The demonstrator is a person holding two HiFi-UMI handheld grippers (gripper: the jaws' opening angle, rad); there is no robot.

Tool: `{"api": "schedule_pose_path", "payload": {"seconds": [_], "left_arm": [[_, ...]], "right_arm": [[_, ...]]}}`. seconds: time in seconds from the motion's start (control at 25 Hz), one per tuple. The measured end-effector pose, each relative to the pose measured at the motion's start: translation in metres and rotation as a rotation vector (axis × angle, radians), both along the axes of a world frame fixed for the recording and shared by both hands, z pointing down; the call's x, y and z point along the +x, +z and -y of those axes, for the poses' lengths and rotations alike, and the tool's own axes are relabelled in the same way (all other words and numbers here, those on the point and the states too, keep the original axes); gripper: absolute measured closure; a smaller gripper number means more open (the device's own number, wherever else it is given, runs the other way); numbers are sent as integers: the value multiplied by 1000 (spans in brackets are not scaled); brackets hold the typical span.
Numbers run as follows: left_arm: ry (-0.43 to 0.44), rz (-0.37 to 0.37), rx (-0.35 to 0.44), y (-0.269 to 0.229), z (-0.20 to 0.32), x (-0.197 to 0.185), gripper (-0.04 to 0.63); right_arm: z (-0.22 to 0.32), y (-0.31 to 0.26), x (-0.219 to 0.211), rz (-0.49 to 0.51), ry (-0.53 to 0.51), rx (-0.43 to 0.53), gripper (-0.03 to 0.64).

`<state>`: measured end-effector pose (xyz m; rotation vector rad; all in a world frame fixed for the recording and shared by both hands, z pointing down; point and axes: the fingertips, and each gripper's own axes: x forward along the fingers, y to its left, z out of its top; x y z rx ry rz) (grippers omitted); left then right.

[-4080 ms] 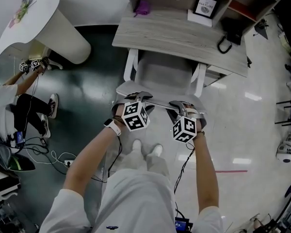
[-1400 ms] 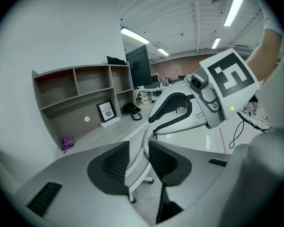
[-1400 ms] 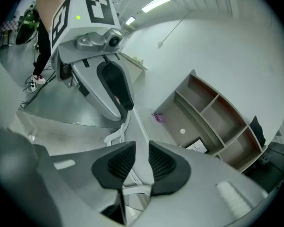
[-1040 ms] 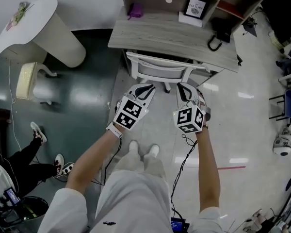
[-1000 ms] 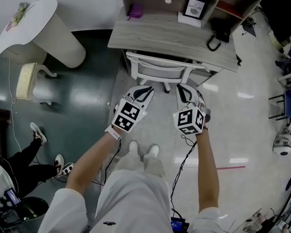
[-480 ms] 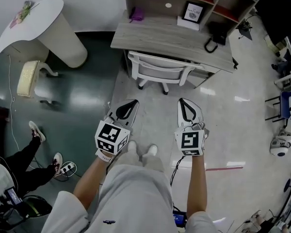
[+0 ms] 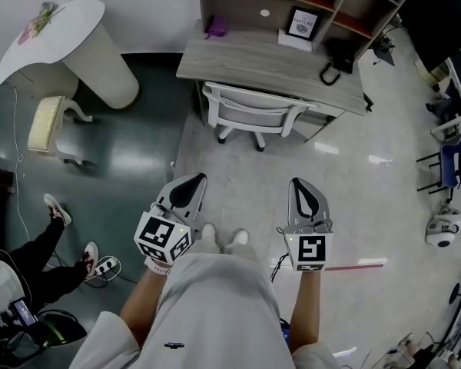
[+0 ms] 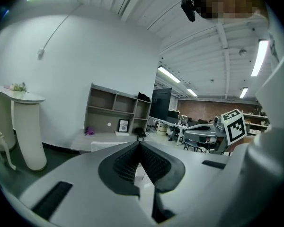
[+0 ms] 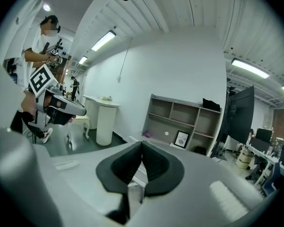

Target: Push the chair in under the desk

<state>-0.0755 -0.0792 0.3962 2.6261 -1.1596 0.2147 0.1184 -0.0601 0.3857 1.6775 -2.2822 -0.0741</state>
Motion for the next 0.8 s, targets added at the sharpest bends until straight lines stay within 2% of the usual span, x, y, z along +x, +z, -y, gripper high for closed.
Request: {"api": "schedule_pose_path", "payload": {"seconds": [0.4, 0.52, 0.8], "left_arm": [[19, -22, 2, -1, -41, 8, 588], [32, -8, 17, -2, -46, 10, 588], [41, 6, 27, -4, -47, 16, 588]], "right_arm": [[-50, 17, 0, 65, 8, -16, 603], [-61, 24, -4, 91, 5, -23, 603], [-64, 16, -17, 135, -12, -4, 603]]}}
